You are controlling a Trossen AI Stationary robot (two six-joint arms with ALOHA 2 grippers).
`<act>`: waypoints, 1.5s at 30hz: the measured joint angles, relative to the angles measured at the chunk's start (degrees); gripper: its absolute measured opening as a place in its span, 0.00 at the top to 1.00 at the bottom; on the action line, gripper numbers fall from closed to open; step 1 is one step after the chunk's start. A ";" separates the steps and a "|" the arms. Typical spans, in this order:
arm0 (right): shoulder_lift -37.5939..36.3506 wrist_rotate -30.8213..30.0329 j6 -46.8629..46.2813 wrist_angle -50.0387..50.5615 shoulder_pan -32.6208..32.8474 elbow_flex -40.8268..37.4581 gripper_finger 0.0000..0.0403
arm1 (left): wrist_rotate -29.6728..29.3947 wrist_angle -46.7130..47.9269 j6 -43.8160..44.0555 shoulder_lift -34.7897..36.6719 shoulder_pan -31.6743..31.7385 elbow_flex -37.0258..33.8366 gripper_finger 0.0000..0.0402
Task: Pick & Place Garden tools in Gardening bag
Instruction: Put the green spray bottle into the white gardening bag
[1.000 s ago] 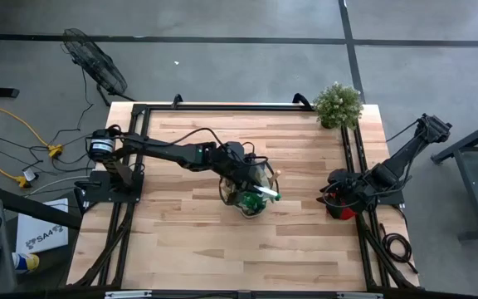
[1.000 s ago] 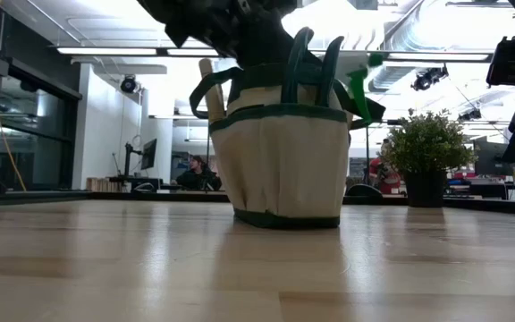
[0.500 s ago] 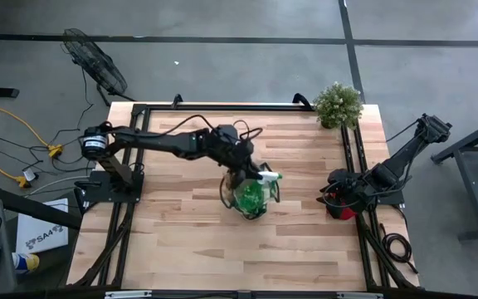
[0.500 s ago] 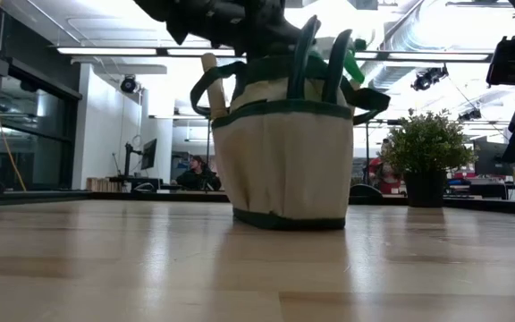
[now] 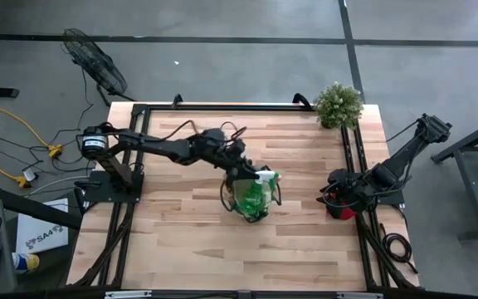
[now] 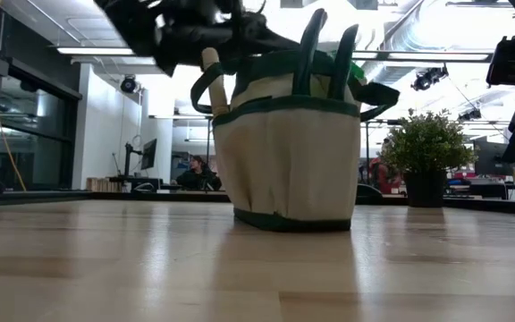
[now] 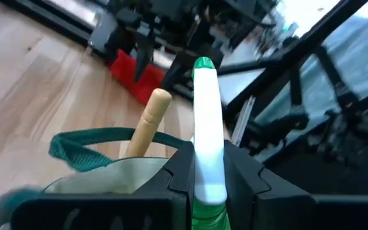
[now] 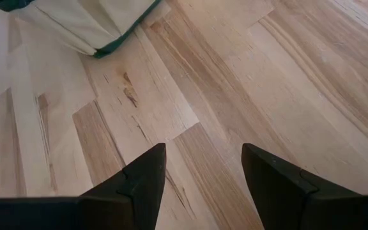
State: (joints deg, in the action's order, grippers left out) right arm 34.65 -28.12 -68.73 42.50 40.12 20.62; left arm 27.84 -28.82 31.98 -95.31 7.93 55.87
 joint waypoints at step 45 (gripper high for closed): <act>0.00 0.01 0.01 -0.02 0.00 0.00 0.51 | -1.49 -29.38 -0.77 1.10 1.87 -15.94 0.34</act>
State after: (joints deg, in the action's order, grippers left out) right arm 34.65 -28.11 -68.72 42.48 40.13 20.62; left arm 26.35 -58.20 31.21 -94.20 9.80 39.92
